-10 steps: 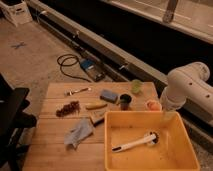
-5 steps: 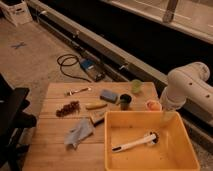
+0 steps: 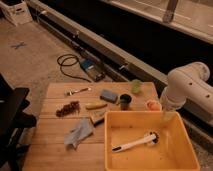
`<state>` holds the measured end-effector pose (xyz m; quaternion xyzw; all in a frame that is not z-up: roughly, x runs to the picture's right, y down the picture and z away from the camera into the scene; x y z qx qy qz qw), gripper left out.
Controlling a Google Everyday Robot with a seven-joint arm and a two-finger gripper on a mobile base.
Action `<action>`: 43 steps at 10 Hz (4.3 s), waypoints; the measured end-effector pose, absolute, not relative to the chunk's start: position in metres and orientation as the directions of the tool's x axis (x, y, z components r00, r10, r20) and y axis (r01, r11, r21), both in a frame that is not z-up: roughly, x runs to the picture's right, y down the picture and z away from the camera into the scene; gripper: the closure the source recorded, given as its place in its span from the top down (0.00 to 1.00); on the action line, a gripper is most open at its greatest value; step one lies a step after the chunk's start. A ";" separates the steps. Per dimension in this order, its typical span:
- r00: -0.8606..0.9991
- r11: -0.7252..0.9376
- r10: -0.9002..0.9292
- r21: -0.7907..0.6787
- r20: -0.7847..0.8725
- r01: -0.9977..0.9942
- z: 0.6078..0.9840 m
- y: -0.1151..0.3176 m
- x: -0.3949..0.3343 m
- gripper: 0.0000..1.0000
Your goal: Place fork in tray
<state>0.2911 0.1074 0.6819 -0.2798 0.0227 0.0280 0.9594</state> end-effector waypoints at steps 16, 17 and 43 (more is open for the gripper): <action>0.993 0.944 -0.049 -0.318 0.112 0.082 0.691 0.002 0.169 0.65; 0.993 0.945 -0.046 -0.318 0.109 0.079 0.691 0.002 0.171 0.65; 0.880 0.917 -0.186 -0.245 0.437 0.316 0.847 -0.046 -0.076 0.65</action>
